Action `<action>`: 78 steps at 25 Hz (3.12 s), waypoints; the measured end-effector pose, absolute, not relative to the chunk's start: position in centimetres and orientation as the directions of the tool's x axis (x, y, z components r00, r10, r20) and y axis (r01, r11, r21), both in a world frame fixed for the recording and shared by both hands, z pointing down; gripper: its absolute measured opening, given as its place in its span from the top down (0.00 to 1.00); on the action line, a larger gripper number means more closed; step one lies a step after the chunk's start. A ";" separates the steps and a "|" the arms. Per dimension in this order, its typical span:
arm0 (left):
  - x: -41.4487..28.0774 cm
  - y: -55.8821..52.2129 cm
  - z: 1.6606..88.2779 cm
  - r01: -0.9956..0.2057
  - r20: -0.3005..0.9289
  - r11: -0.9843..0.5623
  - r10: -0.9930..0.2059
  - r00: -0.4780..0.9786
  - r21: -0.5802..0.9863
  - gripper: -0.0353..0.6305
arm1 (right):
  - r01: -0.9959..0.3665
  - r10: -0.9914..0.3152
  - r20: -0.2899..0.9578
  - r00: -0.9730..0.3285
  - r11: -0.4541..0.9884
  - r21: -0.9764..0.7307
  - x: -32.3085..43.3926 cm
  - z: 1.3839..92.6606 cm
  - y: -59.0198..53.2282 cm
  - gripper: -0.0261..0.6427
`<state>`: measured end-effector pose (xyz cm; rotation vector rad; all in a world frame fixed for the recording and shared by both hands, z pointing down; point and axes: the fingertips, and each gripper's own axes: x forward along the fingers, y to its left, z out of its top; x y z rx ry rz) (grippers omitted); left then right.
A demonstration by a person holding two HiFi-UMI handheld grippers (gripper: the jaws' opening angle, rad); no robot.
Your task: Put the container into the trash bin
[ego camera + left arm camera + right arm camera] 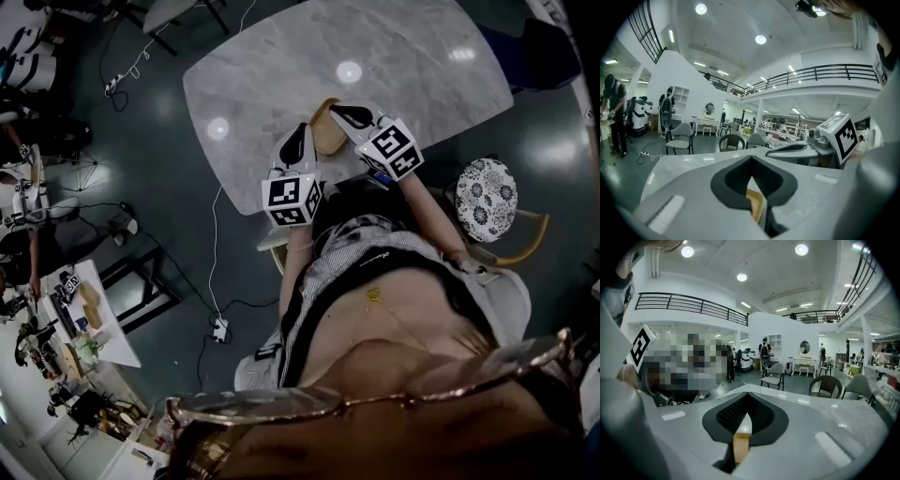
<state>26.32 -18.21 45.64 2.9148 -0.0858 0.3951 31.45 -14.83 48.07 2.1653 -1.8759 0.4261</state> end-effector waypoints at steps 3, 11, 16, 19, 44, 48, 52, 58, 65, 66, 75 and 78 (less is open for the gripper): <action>26.7 -18.6 46.1 -0.074 0.286 -0.979 -0.016 0.958 0.191 0.94 | -0.989 -0.908 0.398 0.132 -0.147 -0.006 31.9 48.8 -14.8 0.93; 28.0 -18.6 47.4 -0.110 0.324 -0.975 -0.043 0.945 0.191 0.94 | -0.993 -0.852 0.510 0.118 -0.102 0.059 34.7 51.9 -14.2 0.93; 28.4 -18.4 49.2 -0.149 0.357 -0.969 -0.071 0.931 0.197 0.94 | -0.998 -0.824 0.563 0.061 -0.046 0.041 35.0 54.0 -14.2 0.93; 28.6 -18.2 50.5 -0.170 0.388 -0.965 -0.080 0.918 0.202 0.94 | -0.999 -0.808 0.588 0.035 -0.026 0.023 35.3 55.4 -14.1 0.93; 25.3 -19.1 54.2 -0.335 0.477 -0.910 -0.188 0.859 0.245 0.94 | -0.998 -0.528 0.849 -0.020 -0.046 -0.052 40.0 71.3 -14.3 0.78; 24.2 -19.5 54.6 -0.379 0.482 -0.892 -0.227 0.846 0.246 0.94 | -0.997 -0.502 0.864 -0.045 -0.026 -0.067 40.0 73.2 -14.5 0.77; 23.1 -20.1 55.0 -0.422 0.484 -0.874 -0.268 0.833 0.242 0.94 | -0.999 -0.466 0.884 -0.034 -0.020 -0.049 40.0 74.7 -14.7 0.83; 22.1 -20.5 54.8 -0.455 0.492 -0.857 -0.297 0.818 0.239 0.94 | -0.996 -0.485 0.873 -0.049 -0.037 -0.076 39.7 74.5 -15.1 0.91; 22.7 -20.0 54.9 -0.452 0.490 -0.860 -0.296 0.820 0.238 0.94 | -0.995 -0.479 0.875 -0.077 -0.011 -0.094 40.2 73.7 -14.6 0.92; 22.7 -19.9 54.9 -0.450 0.490 -0.861 -0.294 0.821 0.237 0.94 | -0.995 -0.478 0.874 -0.084 -0.010 -0.100 40.2 73.5 -14.5 0.92; 23.8 -18.7 54.1 -0.419 0.482 -0.875 -0.267 0.835 0.242 0.94 | -0.986 -0.477 0.869 -0.133 -0.020 -0.163 40.7 69.5 -13.3 0.92; 24.0 -18.4 53.4 -0.409 0.473 -0.880 -0.260 0.842 0.243 0.94 | -0.986 -0.472 0.870 -0.143 -0.011 -0.168 40.6 67.5 -13.0 0.92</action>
